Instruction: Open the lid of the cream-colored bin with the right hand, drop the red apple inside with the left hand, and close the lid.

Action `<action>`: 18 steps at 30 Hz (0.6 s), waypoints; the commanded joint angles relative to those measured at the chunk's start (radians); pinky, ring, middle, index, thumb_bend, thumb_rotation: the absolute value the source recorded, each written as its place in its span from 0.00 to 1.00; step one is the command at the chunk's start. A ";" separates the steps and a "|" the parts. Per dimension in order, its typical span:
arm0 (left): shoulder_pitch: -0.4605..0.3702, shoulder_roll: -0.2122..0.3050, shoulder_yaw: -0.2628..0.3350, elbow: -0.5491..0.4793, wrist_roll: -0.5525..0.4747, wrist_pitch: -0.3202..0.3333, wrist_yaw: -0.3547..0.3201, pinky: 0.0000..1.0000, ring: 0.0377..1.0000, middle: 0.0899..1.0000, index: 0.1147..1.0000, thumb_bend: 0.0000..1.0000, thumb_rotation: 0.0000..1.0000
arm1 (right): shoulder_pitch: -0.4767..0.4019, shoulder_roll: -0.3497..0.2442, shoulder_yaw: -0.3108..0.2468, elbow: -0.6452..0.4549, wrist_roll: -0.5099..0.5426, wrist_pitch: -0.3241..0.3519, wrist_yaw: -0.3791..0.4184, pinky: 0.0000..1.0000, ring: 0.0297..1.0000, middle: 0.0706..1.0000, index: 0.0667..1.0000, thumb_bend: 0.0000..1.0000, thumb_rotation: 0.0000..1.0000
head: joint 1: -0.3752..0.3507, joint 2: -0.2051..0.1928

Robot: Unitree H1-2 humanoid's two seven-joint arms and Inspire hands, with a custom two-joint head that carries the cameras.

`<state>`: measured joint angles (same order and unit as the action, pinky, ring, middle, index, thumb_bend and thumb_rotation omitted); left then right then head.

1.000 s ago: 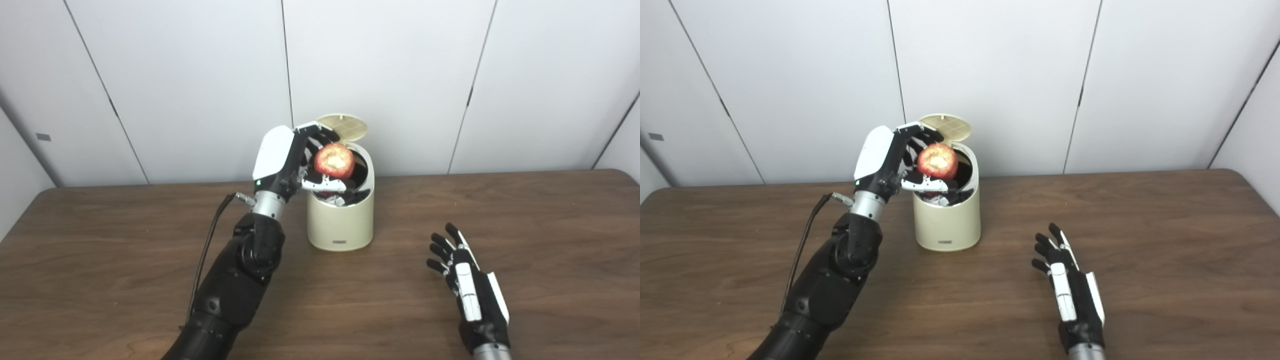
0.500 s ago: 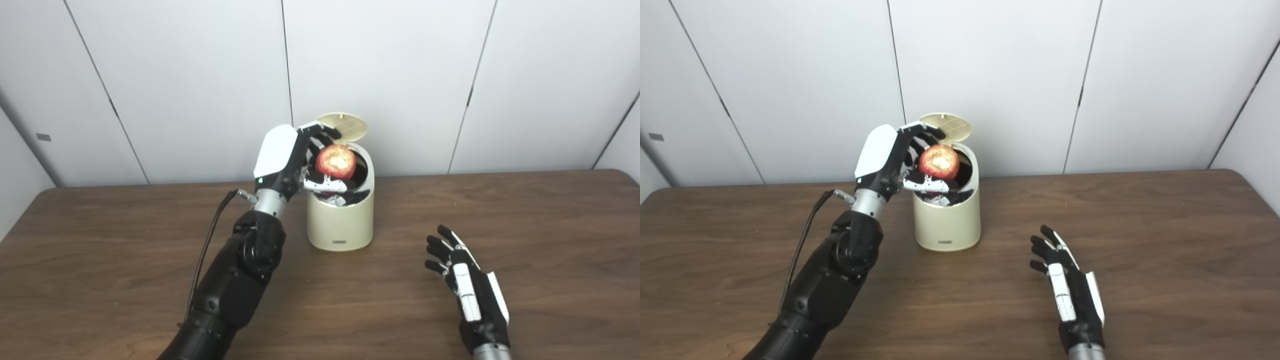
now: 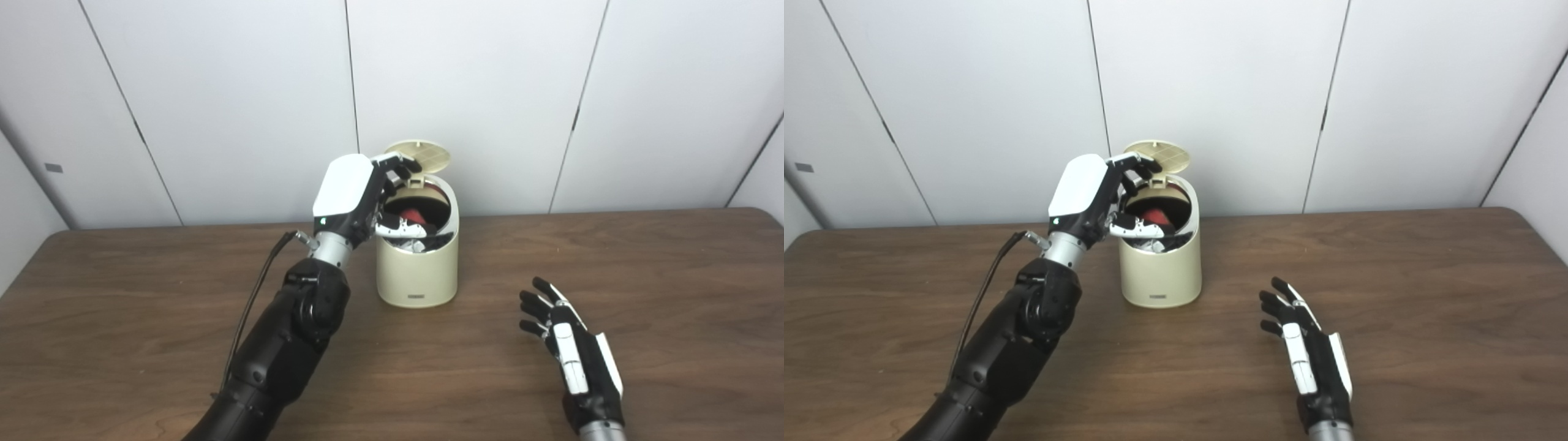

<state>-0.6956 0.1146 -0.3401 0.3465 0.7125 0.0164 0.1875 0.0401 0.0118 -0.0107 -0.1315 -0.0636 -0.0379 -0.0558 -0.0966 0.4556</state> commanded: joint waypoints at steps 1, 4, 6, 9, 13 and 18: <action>-0.017 0.005 -0.007 -0.008 0.007 0.011 -0.029 0.54 0.63 0.67 0.62 1.00 0.15 | -0.016 0.002 0.004 -0.038 -0.003 -0.025 0.000 0.75 0.82 0.80 0.86 0.44 0.95 | -0.003 0.002; -0.011 0.002 -0.001 -0.018 -0.008 0.009 -0.037 0.53 0.62 0.66 0.59 1.00 0.14 | -0.015 0.003 0.007 -0.043 -0.011 -0.017 -0.001 0.75 0.81 0.79 0.86 0.44 0.96 | -0.009 0.003; -0.009 -0.001 0.001 -0.020 -0.012 0.010 -0.037 0.53 0.62 0.65 0.58 1.00 0.14 | -0.013 0.006 0.008 -0.049 -0.014 -0.007 -0.002 0.76 0.81 0.78 0.85 0.44 0.97 | -0.009 0.004; -0.006 -0.005 0.005 -0.015 -0.022 -0.002 -0.030 0.53 0.61 0.64 0.57 1.00 0.14 | -0.012 0.008 0.009 -0.053 -0.017 -0.004 -0.003 0.75 0.81 0.78 0.85 0.44 0.97 | -0.009 0.004; 0.000 -0.020 0.025 -0.010 -0.054 -0.032 -0.007 0.47 0.53 0.56 0.54 0.97 0.08 | -0.013 0.007 0.008 -0.050 -0.022 -0.007 -0.005 0.76 0.80 0.78 0.86 0.44 0.97 | -0.010 0.004; 0.023 -0.068 0.092 -0.028 -0.144 -0.035 0.014 0.44 0.42 0.47 0.42 0.53 0.00 | -0.015 0.006 0.005 -0.046 -0.018 -0.004 -0.004 0.76 0.81 0.78 0.85 0.44 0.97 | -0.006 0.002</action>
<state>-0.6606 0.0646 -0.2602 0.3359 0.6034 -0.0162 0.2056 0.0429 0.0143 -0.0069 -0.1459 -0.0836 -0.0259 -0.0574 -0.1028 0.4571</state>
